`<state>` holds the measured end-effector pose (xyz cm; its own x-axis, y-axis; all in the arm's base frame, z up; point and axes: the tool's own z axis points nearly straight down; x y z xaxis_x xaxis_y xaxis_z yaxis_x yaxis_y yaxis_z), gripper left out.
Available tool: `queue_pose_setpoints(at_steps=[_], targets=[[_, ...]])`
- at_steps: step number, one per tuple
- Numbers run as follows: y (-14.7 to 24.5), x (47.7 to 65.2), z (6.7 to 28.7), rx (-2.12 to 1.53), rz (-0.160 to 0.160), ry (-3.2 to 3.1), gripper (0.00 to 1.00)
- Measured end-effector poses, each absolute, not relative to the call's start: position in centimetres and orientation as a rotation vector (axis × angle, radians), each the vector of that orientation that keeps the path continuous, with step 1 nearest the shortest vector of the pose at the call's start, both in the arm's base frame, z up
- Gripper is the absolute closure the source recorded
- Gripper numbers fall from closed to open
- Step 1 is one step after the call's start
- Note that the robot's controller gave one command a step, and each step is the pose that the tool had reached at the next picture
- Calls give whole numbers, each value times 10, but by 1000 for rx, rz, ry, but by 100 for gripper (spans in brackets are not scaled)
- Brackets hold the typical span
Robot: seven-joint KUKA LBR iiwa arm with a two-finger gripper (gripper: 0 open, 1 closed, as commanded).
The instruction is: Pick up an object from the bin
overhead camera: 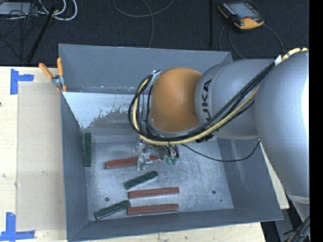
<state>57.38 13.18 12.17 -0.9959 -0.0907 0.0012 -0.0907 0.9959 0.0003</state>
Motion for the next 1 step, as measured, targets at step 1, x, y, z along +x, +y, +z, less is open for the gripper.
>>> queue_pose_setpoints(at_steps=[1], targets=[[132, 574, 131, 142, -1, -3140, 100]])
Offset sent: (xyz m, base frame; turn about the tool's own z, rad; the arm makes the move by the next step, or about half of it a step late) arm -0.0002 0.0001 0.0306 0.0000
